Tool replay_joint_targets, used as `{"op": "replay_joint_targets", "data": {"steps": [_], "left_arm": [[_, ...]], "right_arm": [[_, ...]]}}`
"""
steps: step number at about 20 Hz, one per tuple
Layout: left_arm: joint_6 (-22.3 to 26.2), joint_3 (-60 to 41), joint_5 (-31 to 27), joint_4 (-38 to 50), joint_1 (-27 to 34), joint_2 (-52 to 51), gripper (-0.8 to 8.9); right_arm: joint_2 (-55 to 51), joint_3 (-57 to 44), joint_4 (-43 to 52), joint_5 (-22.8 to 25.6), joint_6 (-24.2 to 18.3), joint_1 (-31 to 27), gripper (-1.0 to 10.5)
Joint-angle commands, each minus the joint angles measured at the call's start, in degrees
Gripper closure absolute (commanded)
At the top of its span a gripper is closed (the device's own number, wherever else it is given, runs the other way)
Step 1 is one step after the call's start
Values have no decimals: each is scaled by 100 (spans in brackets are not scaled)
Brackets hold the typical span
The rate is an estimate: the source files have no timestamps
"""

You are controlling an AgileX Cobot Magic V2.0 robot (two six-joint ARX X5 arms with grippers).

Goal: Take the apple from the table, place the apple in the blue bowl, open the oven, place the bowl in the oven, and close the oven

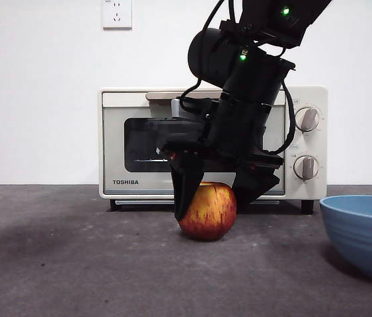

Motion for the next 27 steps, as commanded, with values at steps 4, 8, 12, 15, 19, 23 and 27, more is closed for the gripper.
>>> {"op": "replay_joint_targets", "data": {"steps": [4, 8, 12, 15, 19, 23, 27], "left_arm": [[96, 133, -13, 227, -22, 33, 806], [116, 133, -13, 229, -22, 33, 806], [138, 133, -13, 245, -22, 37, 806], [142, 133, -13, 293, -22, 37, 806], [136, 133, -13, 452, -22, 44, 807], [136, 133, -11, 490, -22, 160, 807], [136, 133, -4, 492, -22, 267, 807]], "right_arm": [[-380, 420, -348, -79, 61, 63, 669], [-1287, 450, -1134, -50, 7, 59, 668], [-2474, 439, -1967, 400, -52, 59, 666], [-3305, 225, -2527, 951, -90, 57, 661], [-4494, -1005, -2470, 1425, 44, 4, 657], [-5077, -2334, -1932, 1362, 391, -83, 653], [-5031, -3340, -992, 1108, 468, -282, 653]]}}
